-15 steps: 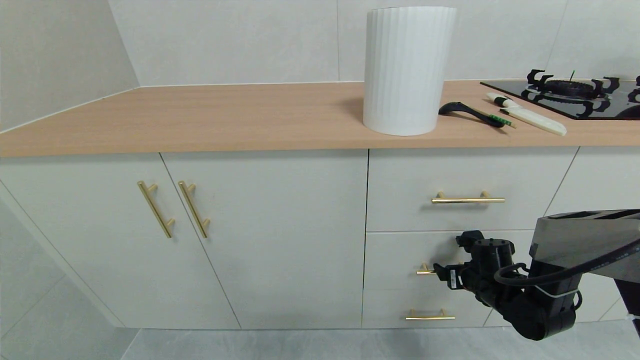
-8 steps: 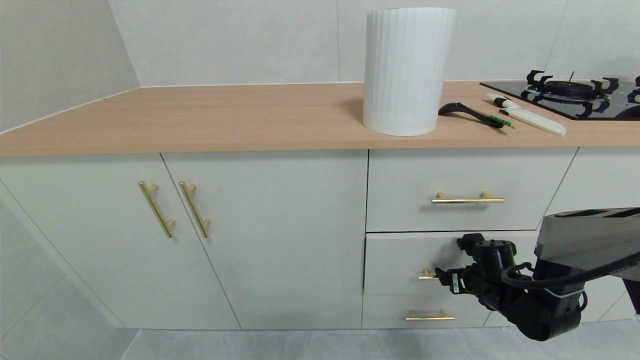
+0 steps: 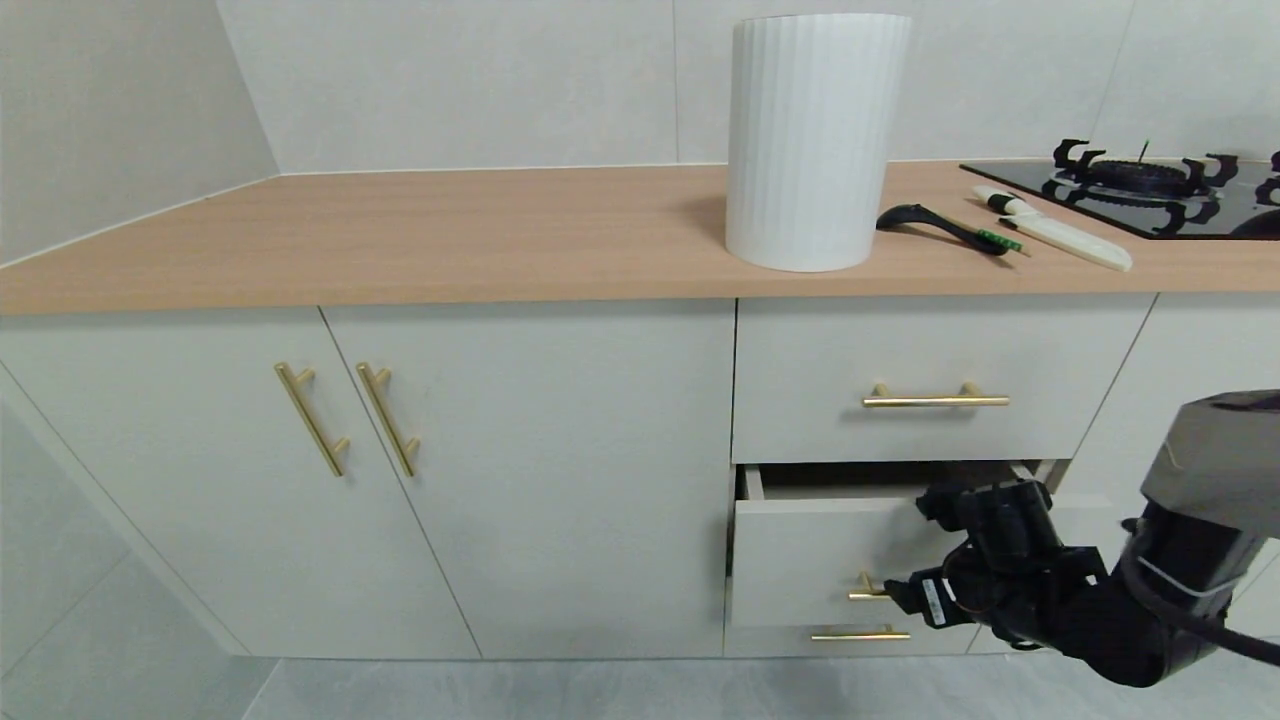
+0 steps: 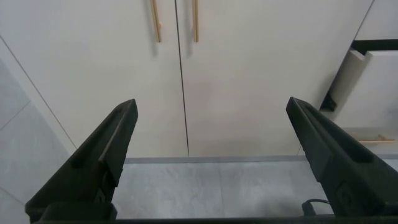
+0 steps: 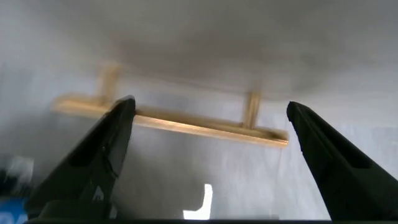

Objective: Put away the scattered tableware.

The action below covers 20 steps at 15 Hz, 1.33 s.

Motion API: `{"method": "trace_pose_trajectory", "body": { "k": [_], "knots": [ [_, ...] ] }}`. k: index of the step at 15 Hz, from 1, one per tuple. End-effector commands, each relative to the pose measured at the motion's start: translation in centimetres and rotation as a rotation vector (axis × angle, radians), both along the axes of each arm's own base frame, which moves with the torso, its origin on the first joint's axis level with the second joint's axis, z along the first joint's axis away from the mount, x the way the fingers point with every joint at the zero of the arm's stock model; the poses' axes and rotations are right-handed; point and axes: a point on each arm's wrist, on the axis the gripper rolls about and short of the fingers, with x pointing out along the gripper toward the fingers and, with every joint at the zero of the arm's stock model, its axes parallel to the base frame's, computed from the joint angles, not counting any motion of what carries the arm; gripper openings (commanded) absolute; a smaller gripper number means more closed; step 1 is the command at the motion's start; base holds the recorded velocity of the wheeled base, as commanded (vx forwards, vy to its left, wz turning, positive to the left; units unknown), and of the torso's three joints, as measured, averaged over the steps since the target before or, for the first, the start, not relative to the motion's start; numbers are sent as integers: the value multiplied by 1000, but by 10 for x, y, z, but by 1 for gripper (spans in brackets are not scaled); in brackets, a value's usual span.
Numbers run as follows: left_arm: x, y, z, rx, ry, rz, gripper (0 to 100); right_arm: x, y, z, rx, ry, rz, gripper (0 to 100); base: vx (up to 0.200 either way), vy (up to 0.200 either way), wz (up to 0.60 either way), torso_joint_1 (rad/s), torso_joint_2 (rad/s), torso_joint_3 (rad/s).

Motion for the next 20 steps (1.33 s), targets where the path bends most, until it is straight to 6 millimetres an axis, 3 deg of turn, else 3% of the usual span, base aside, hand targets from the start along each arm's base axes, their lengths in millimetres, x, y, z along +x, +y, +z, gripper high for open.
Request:
{"method": "trace_pose_trajectory", "body": {
  "k": [1, 4, 7, 11, 15, 20],
  "knots": [
    [0, 0, 0, 0, 1, 0, 100, -33, 16, 73, 51, -118, 84, 100, 0, 0, 0, 0, 0, 0],
    [0, 0, 0, 0, 1, 0, 100, -51, 16, 113, 92, -222, 105, 100, 0, 0, 0, 0, 0, 0],
    [0, 0, 0, 0, 1, 0, 100, -49, 17, 119, 110, -251, 94, 100, 0, 0, 0, 0, 0, 0],
    [0, 0, 0, 0, 1, 0, 100, -16, 29, 79, 118, -294, 19, 100, 0, 0, 0, 0, 0, 0],
    [0, 0, 0, 0, 1, 0, 100, 9, 25, 42, 108, -332, -42, 100, 0, 0, 0, 0, 0, 0],
    [0, 0, 0, 0, 1, 0, 100, 13, 21, 38, 104, -332, -59, 100, 0, 0, 0, 0, 0, 0]
  ]
}}
